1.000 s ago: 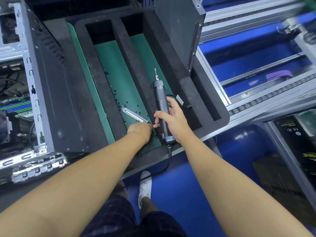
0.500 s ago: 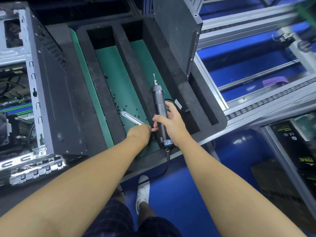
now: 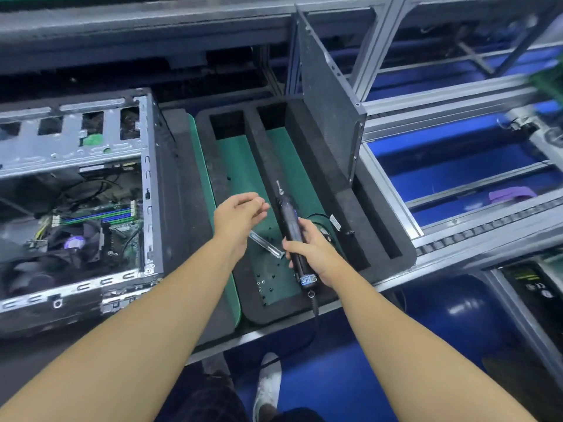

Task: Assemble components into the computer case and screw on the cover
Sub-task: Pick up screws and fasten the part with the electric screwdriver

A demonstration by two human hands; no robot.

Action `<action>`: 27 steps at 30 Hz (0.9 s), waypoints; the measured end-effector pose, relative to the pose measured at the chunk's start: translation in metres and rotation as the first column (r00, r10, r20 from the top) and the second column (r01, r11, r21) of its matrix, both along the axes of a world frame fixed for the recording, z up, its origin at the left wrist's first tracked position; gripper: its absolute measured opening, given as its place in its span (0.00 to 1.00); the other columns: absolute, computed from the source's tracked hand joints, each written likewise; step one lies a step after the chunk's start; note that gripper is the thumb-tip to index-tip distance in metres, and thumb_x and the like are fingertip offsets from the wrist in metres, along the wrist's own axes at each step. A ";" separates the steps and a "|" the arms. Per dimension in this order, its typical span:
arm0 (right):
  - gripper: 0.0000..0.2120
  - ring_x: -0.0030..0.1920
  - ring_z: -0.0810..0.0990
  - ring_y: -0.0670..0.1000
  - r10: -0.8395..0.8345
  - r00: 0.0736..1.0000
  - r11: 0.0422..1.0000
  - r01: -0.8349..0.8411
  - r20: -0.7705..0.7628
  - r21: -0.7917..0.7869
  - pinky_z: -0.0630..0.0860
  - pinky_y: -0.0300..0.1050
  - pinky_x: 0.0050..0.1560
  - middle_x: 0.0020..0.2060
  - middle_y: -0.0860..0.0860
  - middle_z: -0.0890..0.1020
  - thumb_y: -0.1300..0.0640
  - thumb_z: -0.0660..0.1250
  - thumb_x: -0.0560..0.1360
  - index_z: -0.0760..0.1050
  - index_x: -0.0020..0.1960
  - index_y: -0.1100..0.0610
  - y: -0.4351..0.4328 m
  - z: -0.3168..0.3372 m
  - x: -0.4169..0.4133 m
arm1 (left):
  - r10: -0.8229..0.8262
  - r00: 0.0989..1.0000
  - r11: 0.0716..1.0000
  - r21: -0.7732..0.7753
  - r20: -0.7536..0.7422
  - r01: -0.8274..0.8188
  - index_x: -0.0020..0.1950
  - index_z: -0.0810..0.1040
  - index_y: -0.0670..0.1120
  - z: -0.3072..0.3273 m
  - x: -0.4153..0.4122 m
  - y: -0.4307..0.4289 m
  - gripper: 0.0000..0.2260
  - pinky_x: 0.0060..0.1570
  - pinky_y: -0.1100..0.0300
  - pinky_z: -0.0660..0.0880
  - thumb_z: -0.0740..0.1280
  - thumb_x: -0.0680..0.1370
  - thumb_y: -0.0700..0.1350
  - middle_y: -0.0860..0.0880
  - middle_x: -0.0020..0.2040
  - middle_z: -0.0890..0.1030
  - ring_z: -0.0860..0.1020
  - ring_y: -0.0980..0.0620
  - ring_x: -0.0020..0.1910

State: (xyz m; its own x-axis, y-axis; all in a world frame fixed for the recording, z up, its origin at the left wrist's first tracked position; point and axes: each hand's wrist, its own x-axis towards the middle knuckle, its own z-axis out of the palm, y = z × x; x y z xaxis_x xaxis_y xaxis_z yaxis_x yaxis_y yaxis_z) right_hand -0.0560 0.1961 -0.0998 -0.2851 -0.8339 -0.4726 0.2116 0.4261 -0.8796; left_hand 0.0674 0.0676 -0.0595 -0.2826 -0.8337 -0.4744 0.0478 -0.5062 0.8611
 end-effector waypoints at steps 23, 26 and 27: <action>0.42 0.56 0.81 0.50 0.518 0.835 0.770 -0.550 -0.187 -0.323 0.81 0.48 0.44 0.71 0.52 0.75 0.70 0.72 0.75 0.59 0.81 0.47 -0.052 0.199 0.188 | 0.214 0.751 0.976 0.107 -0.624 -0.189 0.42 0.78 0.47 0.194 0.222 -0.066 0.10 0.41 0.57 0.81 0.65 0.78 0.53 0.54 0.32 0.79 0.80 0.58 0.30; 0.41 0.64 0.79 0.46 0.517 0.826 0.760 -0.564 -0.227 -0.324 0.80 0.46 0.52 0.72 0.45 0.74 0.66 0.73 0.74 0.60 0.80 0.45 -0.050 0.200 0.224 | 0.240 0.704 0.971 0.155 -0.668 -0.184 0.43 0.80 0.45 0.193 0.265 -0.061 0.10 0.38 0.58 0.83 0.67 0.77 0.50 0.52 0.33 0.81 0.81 0.56 0.30; 0.41 0.64 0.79 0.45 0.524 0.819 0.753 -0.573 -0.232 -0.324 0.80 0.46 0.52 0.71 0.43 0.75 0.67 0.73 0.74 0.60 0.80 0.45 -0.047 0.200 0.236 | 0.231 0.695 0.973 0.153 -0.681 -0.173 0.41 0.83 0.44 0.191 0.279 -0.058 0.11 0.40 0.57 0.83 0.67 0.76 0.50 0.51 0.33 0.81 0.81 0.56 0.31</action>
